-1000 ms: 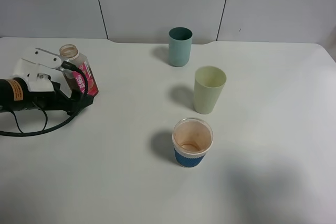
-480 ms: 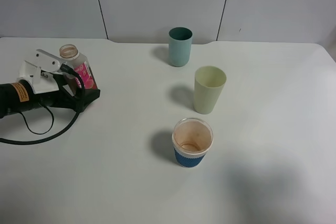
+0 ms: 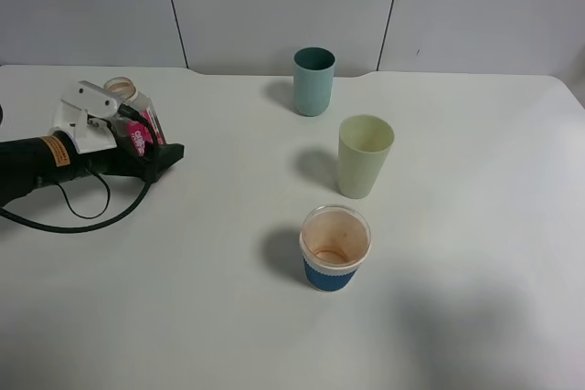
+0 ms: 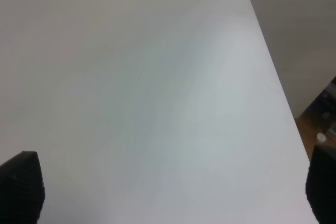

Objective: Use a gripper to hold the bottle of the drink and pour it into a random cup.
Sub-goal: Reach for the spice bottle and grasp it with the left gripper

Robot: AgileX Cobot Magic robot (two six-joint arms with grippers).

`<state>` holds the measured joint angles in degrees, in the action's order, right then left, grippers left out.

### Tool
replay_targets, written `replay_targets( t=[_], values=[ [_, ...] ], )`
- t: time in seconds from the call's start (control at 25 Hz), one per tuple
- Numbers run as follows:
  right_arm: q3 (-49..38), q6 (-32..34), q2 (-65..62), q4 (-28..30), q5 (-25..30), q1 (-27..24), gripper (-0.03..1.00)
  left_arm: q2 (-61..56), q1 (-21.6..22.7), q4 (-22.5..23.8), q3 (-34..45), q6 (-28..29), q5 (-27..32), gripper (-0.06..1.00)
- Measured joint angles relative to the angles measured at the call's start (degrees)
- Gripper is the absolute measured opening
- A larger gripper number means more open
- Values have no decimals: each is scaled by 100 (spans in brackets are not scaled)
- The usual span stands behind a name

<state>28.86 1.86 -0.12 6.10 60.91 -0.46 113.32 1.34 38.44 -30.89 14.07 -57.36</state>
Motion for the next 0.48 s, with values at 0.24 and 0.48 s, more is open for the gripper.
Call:
replay_targets(
  t=[0.24, 0.48],
  values=[
    [0, 0, 0, 0, 0, 0, 99, 140, 0, 33, -86, 33, -139, 92],
    [0, 0, 0, 0, 0, 0, 99, 140, 11, 27, -86, 86, -129, 31]
  ],
)
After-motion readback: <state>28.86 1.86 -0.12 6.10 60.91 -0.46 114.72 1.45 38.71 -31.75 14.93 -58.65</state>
